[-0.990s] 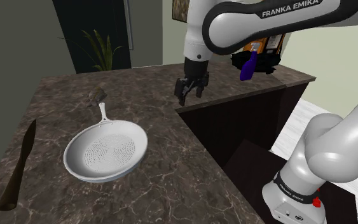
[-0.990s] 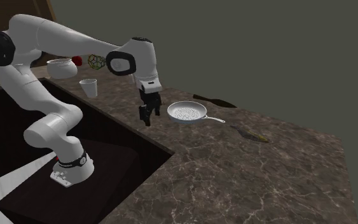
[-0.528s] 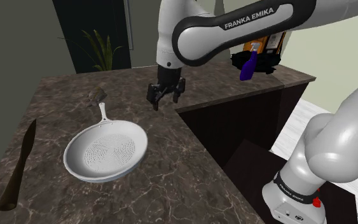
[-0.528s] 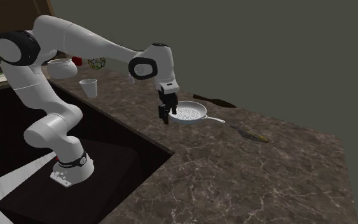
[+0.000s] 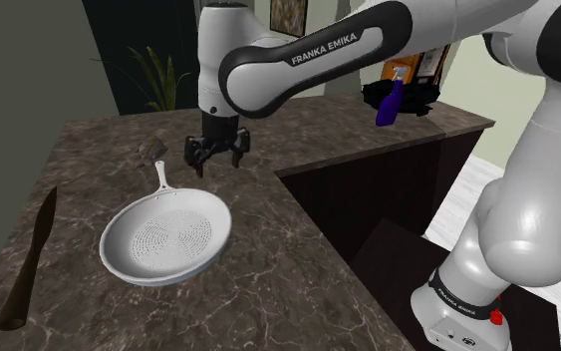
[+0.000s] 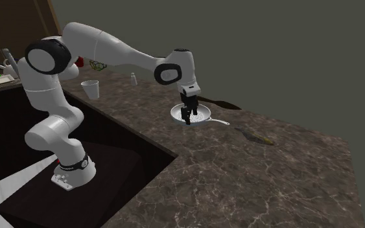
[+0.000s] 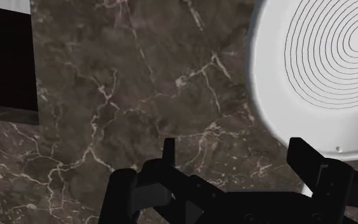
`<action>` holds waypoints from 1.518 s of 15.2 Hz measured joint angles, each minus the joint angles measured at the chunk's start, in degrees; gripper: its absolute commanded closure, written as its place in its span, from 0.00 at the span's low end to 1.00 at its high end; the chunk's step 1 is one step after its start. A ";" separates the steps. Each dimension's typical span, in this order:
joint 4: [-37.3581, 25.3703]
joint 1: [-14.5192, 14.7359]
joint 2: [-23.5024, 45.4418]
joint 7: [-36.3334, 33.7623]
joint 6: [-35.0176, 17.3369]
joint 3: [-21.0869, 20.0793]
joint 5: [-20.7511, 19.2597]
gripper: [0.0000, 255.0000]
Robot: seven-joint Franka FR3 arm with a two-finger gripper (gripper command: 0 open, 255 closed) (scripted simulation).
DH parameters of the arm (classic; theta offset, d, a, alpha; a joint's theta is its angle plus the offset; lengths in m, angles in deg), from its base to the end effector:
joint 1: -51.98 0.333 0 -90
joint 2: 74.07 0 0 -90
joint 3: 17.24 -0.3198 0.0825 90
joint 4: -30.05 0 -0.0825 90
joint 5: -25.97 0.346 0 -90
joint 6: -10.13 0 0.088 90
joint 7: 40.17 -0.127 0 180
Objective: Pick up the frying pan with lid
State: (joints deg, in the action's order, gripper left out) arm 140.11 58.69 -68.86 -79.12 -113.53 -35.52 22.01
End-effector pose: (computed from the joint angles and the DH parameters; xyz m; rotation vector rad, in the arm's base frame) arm 0.5150 0.2309 0.4606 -3.0630 0.3276 -0.2243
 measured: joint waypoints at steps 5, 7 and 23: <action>-11.54 2.82 10.87 -6.46 -0.68 -0.13 -4.77 0.00; -16.61 4.43 14.93 -8.90 -0.23 0.08 -6.45 0.00; -26.20 7.95 25.98 -13.38 -2.94 1.67 -10.28 1.00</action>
State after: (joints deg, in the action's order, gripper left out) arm 113.92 66.64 -42.88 -92.50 -116.48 -33.84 11.74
